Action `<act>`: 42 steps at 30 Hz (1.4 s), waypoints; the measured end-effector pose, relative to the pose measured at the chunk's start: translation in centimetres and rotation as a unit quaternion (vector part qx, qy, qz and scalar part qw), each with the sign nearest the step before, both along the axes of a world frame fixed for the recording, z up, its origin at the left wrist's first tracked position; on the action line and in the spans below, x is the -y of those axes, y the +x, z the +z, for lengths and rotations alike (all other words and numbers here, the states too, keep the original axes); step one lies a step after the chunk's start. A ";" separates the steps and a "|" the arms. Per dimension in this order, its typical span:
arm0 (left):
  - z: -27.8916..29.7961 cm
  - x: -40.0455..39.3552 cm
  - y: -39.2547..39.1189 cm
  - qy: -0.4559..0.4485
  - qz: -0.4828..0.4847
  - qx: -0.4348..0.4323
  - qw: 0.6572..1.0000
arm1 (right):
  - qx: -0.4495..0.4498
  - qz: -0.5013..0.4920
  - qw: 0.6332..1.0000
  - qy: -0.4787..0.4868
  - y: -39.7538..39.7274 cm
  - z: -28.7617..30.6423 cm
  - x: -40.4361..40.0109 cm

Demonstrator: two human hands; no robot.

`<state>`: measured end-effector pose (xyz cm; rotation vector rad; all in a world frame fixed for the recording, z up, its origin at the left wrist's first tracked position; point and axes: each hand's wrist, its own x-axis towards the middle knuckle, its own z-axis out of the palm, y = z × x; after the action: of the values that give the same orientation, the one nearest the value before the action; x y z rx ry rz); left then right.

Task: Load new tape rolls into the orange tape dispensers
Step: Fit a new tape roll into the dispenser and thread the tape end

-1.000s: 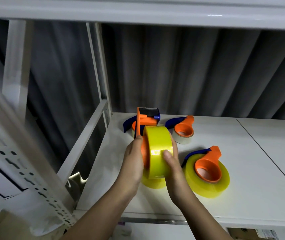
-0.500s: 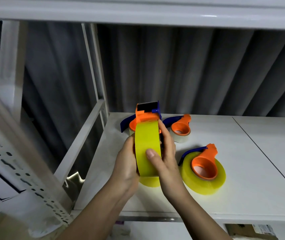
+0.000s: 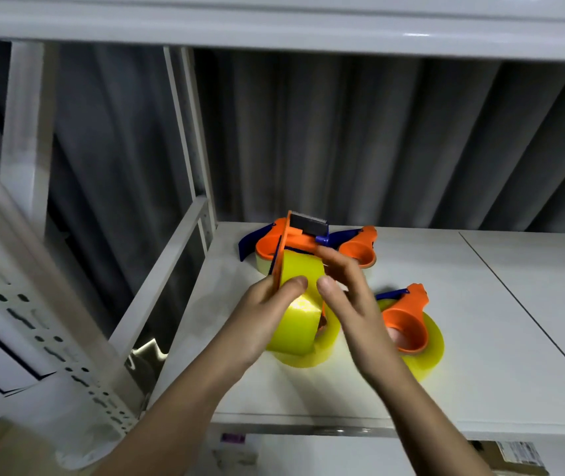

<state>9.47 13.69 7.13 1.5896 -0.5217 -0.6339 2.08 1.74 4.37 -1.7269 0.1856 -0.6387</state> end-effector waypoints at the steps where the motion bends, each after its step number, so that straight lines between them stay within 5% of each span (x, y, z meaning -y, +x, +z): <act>1: -0.2 -0.2 -0.1 0.000 -0.008 0.008 1.000 | -0.008 -0.010 1.000 -0.023 -0.1 0.8 0.6; 11: -1.7 -0.5 -1.0 -0.014 0.047 0.148 0.988 | 0.000 -0.103 0.978 -0.184 0.2 2.3 1.4; 19: -1.7 -0.8 -1.3 0.006 0.058 0.161 0.985 | 0.015 -0.144 0.960 -0.240 0.3 2.1 1.1; 23: -1.6 -0.9 -1.3 0.018 0.052 0.161 0.985 | 0.030 -0.181 0.929 -0.322 0.6 1.8 1.0; 32: -1.6 -1.2 -1.2 0.016 0.042 0.145 0.988 | 0.074 -0.222 0.795 -0.560 1.2 1.9 1.4; 42: -1.4 -1.7 -0.3 0.002 0.001 0.060 0.998 | 0.022 -0.185 0.736 -0.650 1.6 2.8 3.1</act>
<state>9.13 15.40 5.69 1.6394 -0.6080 -0.5406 3.69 -1.33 7.19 -3.0675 0.0154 -1.2795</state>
